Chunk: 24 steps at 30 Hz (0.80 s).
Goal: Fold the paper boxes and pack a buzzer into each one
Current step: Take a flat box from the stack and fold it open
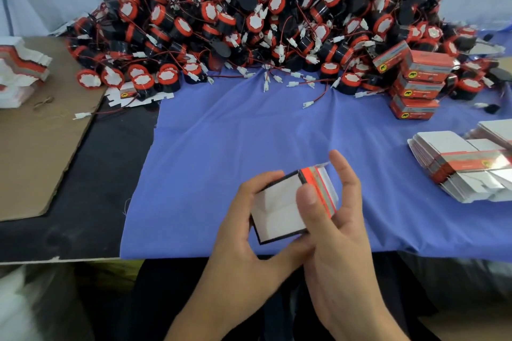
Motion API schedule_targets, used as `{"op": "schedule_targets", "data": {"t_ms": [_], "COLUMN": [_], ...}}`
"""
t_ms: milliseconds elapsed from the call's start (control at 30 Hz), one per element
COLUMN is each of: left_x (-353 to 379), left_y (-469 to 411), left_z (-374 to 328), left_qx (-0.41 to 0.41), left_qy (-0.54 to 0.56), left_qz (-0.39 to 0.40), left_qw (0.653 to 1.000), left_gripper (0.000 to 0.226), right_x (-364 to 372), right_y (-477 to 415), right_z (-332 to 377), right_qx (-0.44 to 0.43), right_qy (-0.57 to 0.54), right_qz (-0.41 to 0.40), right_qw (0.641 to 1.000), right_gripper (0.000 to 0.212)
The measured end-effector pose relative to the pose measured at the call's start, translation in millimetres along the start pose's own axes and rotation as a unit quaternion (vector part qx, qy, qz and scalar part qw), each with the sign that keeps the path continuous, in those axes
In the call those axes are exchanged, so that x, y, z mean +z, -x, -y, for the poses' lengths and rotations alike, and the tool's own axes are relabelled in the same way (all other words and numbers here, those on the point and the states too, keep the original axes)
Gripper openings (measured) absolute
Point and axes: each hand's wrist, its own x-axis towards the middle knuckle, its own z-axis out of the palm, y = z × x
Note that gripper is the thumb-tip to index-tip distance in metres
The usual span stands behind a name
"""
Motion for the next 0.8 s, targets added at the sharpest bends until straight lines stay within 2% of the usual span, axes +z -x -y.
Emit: {"op": "schedule_targets", "data": {"t_ms": [67,167,267,367,400,467,533,600,633,700,733,767,800], "left_x": [3.2,1.7,0.5,-6.6,-8.7,-9.6,-7.7,-8.0,-8.2,-8.0,-8.0,-7.8,-8.0], "left_y": [-0.1,-1.9,-4.8,-10.4,-13.0,-18.9,-23.6,-27.5,-30.0,-36.7,-39.2,-41.5,-44.0], "left_z": [1.7,7.8,9.2,7.3,7.2,4.5,4.6,12.2,16.5,26.3,32.9,41.3,50.4], "left_qx": [-0.017,-0.057,-0.056,0.021,0.042,0.036,0.013,0.003,-0.013,-0.046,-0.05,-0.048,-0.046], "left_qy": [0.001,0.05,0.01,-0.139,-0.167,-0.142,-0.072,-0.013,0.027,0.088,0.077,0.026,-0.055], "left_qz": [-0.034,-0.043,-0.037,-0.057,-0.041,-0.005,-0.018,-0.069,-0.084,-0.076,-0.07,-0.072,-0.08], "left_qw": [0.999,0.996,0.998,0.988,0.984,0.989,0.997,0.998,0.996,0.992,0.993,0.996,0.994], "left_gripper": [0.065,0.065,0.069,0.099,0.102,0.09,0.073,0.066,0.067,0.069,0.068,0.067,0.064], "right_x": [-0.6,-5.2,-13.3,-22.1,-23.3,-23.3,-26.0,-33.9,-39.5,-49.8,-54.4,-58.7,-62.7], "right_y": [3.3,4.8,0.7,-8.7,-12.2,-17.1,-20.6,-25.8,-29.5,-43.1,-50.9,-58.5,-65.3], "right_z": [-3.2,-7.0,-4.9,2.1,5.0,10.4,13.1,12.7,9.7,-0.2,-7.2,-15.4,-23.9], "right_qx": [-0.017,-0.05,-0.094,-0.114,-0.116,-0.127,-0.168,-0.253,-0.275,-0.214,-0.165,-0.136,-0.133], "right_qy": [0.028,0.084,0.183,0.316,0.364,0.426,0.462,0.477,0.46,0.365,0.311,0.289,0.307], "right_qz": [0.022,0.064,0.084,0.105,0.119,0.14,0.103,0.014,-0.02,-0.027,-0.007,0.015,0.022], "right_qw": [0.999,0.993,0.975,0.936,0.917,0.885,0.865,0.841,0.844,0.906,0.936,0.947,0.942], "right_gripper": [0.086,0.095,0.1,0.099,0.098,0.095,0.093,0.084,0.079,0.068,0.06,0.05,0.043]}}
